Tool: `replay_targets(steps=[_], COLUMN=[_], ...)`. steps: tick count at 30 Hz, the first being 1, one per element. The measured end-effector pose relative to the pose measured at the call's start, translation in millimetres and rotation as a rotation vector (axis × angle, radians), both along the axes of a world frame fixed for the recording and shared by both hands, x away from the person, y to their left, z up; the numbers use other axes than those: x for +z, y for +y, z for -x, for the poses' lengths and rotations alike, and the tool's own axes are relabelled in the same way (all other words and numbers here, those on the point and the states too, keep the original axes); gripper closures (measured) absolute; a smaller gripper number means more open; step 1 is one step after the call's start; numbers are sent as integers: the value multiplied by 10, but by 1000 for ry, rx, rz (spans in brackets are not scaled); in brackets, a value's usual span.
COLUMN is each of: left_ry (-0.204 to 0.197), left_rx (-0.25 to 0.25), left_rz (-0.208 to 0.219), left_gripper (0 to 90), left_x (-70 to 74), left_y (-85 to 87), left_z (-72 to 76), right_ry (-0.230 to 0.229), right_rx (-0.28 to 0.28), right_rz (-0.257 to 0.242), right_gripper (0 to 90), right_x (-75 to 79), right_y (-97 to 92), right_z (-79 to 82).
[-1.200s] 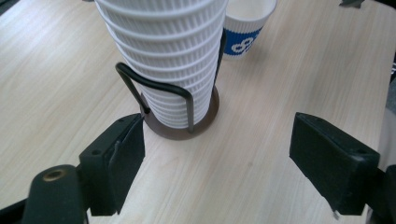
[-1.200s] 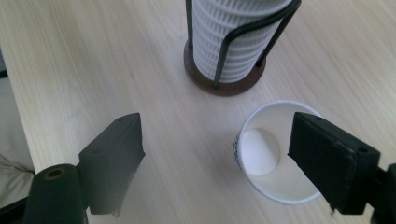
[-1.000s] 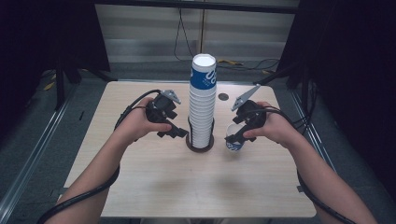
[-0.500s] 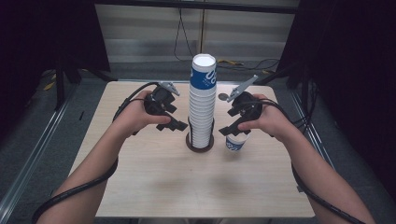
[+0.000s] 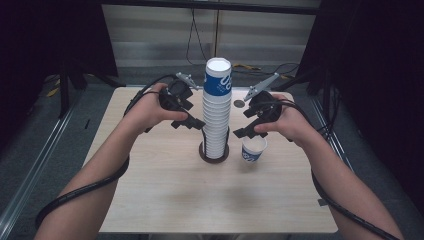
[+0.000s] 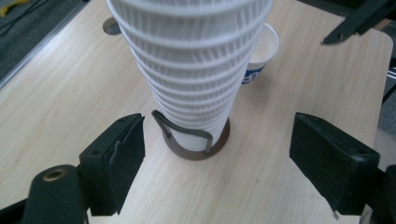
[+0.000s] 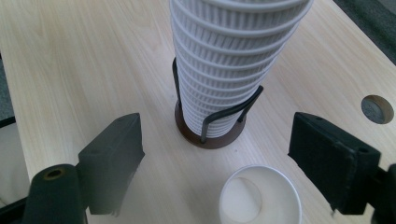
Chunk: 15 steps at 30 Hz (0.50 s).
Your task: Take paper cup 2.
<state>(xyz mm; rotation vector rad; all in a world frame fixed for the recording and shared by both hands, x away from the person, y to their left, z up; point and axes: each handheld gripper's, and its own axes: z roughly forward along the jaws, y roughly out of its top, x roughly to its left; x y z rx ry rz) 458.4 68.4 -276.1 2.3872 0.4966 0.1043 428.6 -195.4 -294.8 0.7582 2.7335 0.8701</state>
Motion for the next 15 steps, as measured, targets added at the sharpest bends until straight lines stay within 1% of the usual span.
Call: replay_targets(steps=[1, 2, 4, 6, 7, 8, 9, 10, 11, 12, 15], left_ry=[-8, -7, -10, -15, -19, -25, -27, -29, -29, -29, -35], left_rx=[-15, 0, 5, -6, -1, -8, -5, -6, -9, -5, -5], left_rz=[-14, 3, 12, 10, 14, 4, 12, 11, 5, 12, 7], left_gripper=[184, 184, 184, 184, 184, 184, 184, 184, 184, 184, 184], left_x=[42, 68, 122, 177, 198, 223, 237, 252, 266, 279, 330], left_y=[0, -14, -32, -45, -56, -61, -74, -85, -98, -113, -139], left_z=[-19, -23, -36, -53, -57, -66, -64, -66, -68, -64, -79], right_ry=[-2, -1, 2, -5, -6, -3, 3, 2, -4, -3, 4], right_rx=[0, -1, 1, 2, 3, -2, -4, -2, 4, 5, 9], right_rz=[2, 4, 1, 1, 0, -4, -4, 2, -4, 3, -1], right_gripper=[169, 168, 168, 168, 168, 168, 168, 168, 168, 168, 168], right_x=[1, 3, 1, -12, -17, -21, -25, -29, -44, -51, -64], right_y=[5, 9, 14, 15, 13, 11, 11, 13, 15, 20, 32], right_z=[-1, -2, -2, -4, -6, -6, -4, -3, -10, -10, -7])
